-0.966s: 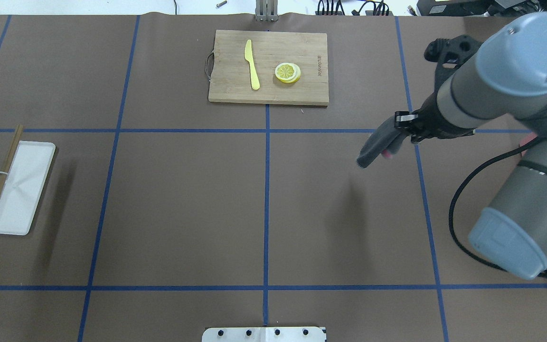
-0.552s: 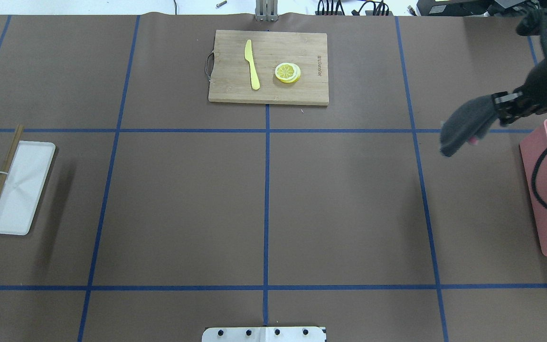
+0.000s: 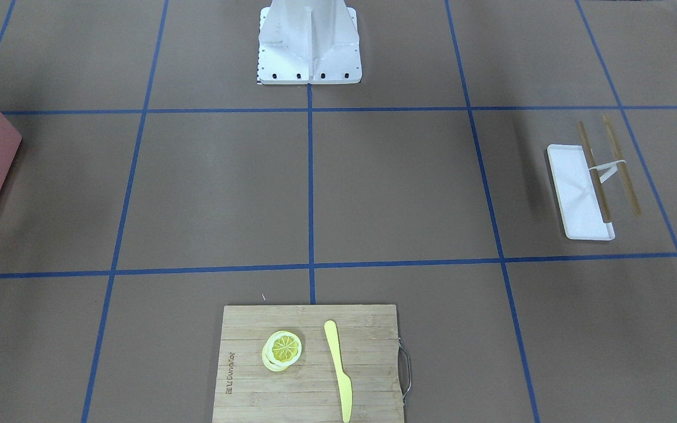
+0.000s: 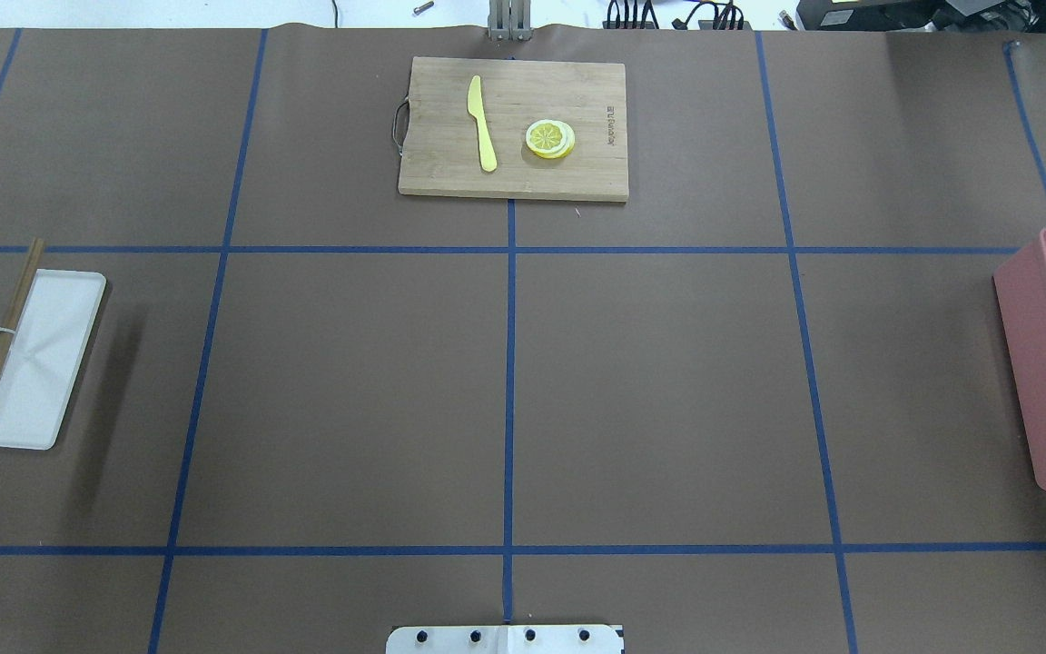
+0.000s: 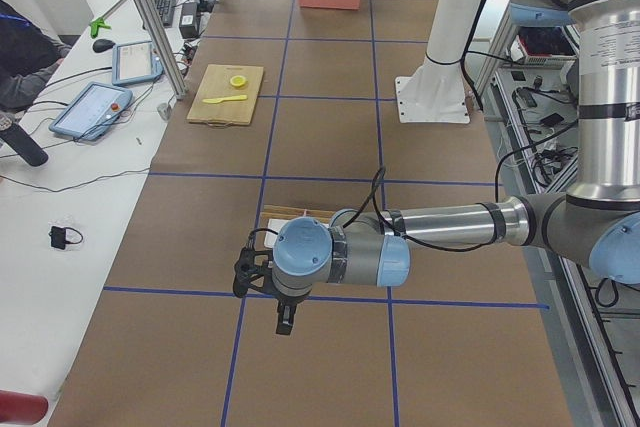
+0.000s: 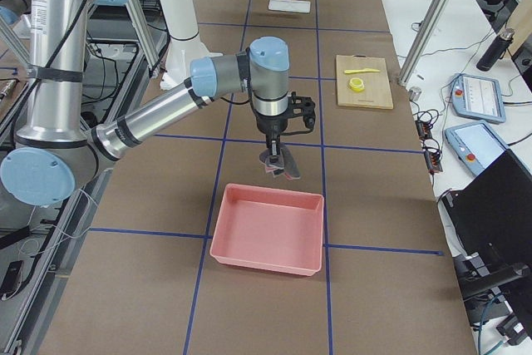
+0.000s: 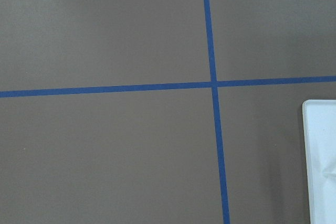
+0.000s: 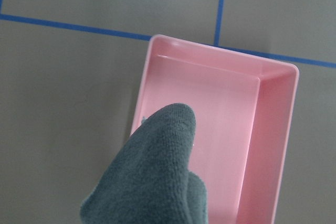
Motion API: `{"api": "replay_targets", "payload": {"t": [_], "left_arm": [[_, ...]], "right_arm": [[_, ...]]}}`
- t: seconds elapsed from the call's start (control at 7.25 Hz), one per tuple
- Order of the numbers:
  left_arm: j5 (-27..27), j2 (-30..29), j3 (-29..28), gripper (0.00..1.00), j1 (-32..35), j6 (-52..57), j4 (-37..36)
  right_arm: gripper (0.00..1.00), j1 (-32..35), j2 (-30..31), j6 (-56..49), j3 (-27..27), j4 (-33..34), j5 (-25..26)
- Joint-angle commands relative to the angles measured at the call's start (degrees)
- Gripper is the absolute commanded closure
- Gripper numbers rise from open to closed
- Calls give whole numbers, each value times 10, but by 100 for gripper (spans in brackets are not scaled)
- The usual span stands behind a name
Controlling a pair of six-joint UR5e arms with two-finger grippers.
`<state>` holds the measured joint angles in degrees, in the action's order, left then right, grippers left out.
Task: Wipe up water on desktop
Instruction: 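Lower the cloth into the pink bin and open the right gripper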
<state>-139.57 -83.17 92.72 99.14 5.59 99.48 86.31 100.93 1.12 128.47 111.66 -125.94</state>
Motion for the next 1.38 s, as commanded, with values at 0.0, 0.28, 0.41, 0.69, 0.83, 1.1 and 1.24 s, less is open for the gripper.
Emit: {"api": "replay_targets", "payload": {"t": [0.0,0.28,0.41,0.69,0.83,1.1,1.24], "left_arm": [[0,0,0,2,0,0,0],[0,0,0,2,-1,1,0],[0,5,0,2,-1,2,0],[0,7,1,2,-1,2,0],[0,7,0,2,-2,2,0],[0,7,1,2,-3,2,0],[0,7,1,2,-3,2,0]], "right_arm": [[100,30,68,-38,-1,-1,0],[76,29,91,-40,-1,-8,-1],[76,29,128,-48,-1,-45,0],[74,28,174,-52,-1,-100,0],[1,29,168,-59,-1,-101,5],[0,30,123,-59,-28,-102,6],[0,29,118,-53,-60,-110,10]]}}
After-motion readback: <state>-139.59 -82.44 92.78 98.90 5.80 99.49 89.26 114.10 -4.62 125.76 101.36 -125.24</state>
